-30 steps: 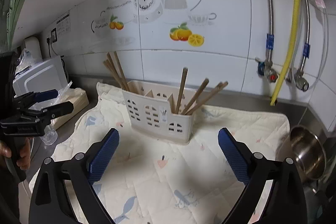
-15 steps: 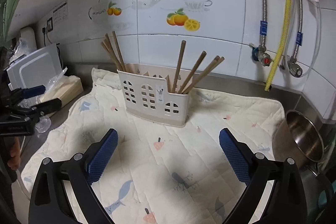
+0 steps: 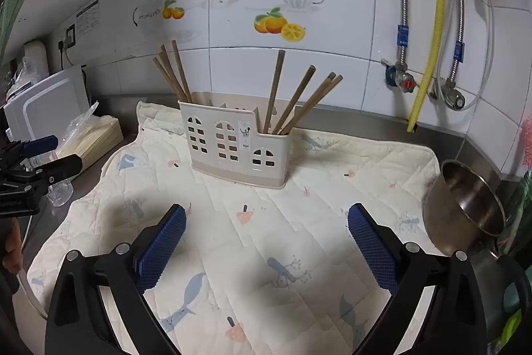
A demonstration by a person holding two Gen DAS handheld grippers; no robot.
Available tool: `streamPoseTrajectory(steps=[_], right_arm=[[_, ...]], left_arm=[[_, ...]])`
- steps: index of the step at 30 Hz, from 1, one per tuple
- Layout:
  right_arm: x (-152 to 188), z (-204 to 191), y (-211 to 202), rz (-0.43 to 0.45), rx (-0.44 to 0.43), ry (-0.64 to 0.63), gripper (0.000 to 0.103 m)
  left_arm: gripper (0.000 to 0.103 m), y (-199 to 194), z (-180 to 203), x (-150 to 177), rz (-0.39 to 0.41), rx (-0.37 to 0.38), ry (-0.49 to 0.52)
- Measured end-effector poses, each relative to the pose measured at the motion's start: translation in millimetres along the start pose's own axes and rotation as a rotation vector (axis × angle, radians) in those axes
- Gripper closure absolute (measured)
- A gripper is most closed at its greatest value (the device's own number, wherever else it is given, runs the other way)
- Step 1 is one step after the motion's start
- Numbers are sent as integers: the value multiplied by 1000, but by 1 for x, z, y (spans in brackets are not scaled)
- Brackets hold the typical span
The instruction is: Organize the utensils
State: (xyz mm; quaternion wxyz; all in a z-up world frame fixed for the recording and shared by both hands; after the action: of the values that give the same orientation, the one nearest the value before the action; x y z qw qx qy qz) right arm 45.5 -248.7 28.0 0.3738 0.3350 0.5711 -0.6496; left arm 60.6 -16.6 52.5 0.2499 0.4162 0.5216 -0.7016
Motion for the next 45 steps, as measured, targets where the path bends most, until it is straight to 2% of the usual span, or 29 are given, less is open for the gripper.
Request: streamPoseTrajectory(steps=[45], right_arm=[[6, -2, 1, -12, -16, 15, 7]], left_arm=[[5, 7, 4, 10, -38, 16, 7]])
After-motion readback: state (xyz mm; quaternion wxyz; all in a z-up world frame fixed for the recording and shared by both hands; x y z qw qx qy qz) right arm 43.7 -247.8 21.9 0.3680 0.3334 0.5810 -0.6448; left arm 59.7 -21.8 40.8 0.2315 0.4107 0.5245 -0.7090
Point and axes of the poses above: each gripper's, at about its wrist camera, not at the fingertips, and y roughly the way its jaws point, z to its right, x to its underside, the point moved 1 cm from there along y, roughly the way its jaws point, and after that the axes turned 13 degrees about x, right-handed, at the moved point
